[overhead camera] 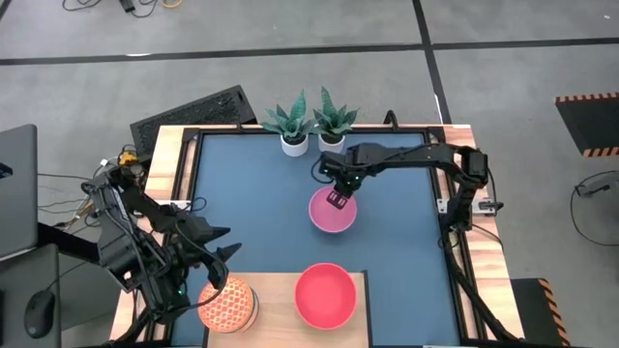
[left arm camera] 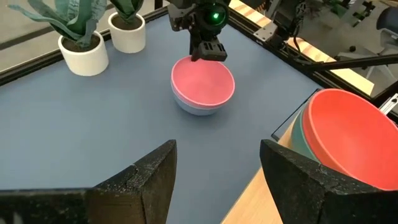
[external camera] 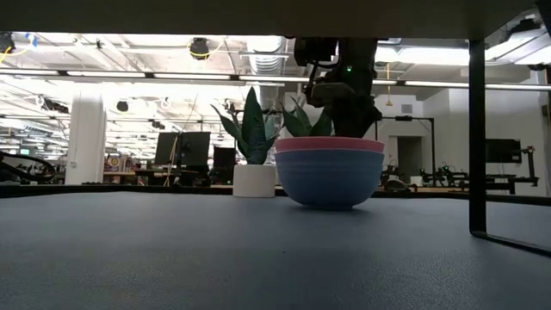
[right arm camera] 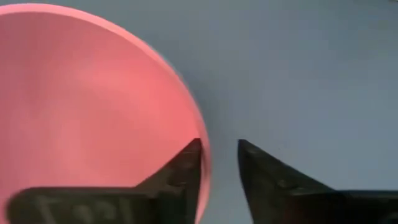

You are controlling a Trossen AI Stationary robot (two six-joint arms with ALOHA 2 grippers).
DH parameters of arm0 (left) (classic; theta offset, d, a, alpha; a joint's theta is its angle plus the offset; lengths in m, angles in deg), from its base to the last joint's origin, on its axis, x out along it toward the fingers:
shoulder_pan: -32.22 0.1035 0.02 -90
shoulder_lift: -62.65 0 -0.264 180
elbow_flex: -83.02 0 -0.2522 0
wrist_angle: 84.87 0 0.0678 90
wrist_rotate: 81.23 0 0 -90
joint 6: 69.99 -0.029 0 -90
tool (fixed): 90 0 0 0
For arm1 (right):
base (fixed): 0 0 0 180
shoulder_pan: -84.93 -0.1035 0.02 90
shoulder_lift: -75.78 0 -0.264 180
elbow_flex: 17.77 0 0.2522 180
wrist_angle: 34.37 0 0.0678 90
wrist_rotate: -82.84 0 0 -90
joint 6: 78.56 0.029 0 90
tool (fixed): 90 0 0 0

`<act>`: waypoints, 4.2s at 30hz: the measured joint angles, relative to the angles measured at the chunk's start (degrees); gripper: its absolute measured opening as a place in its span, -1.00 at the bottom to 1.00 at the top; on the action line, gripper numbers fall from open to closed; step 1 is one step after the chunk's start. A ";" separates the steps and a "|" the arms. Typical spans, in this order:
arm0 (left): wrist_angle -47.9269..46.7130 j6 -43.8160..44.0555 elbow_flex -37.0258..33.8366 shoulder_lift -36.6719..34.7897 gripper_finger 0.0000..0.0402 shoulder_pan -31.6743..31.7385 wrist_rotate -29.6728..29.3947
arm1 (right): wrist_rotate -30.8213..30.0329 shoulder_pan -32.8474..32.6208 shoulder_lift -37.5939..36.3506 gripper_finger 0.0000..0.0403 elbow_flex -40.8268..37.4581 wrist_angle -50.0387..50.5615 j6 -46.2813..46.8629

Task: Place and stack bowls onto a shelf
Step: Stack the pink bowl on top of the orange bowl on the shelf

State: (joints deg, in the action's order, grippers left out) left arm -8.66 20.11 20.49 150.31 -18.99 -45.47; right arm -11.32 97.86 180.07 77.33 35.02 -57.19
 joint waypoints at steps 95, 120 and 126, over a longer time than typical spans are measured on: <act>1.06 -5.15 0.00 0.00 0.07 -0.08 1.49 | 1.93 -36.27 1.41 -0.87 44.42 20.12 12.63; 1.03 -5.28 0.00 0.00 0.07 -0.23 1.42 | 4.33 -35.98 3.82 -0.72 46.49 21.95 10.29; 1.03 -5.24 0.00 0.00 0.07 -0.23 1.42 | 4.31 -35.97 3.82 -0.64 46.49 21.89 10.15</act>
State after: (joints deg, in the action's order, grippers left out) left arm -7.62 14.87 20.49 150.31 -19.22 -44.05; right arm -7.01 61.89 183.90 123.82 56.90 -47.04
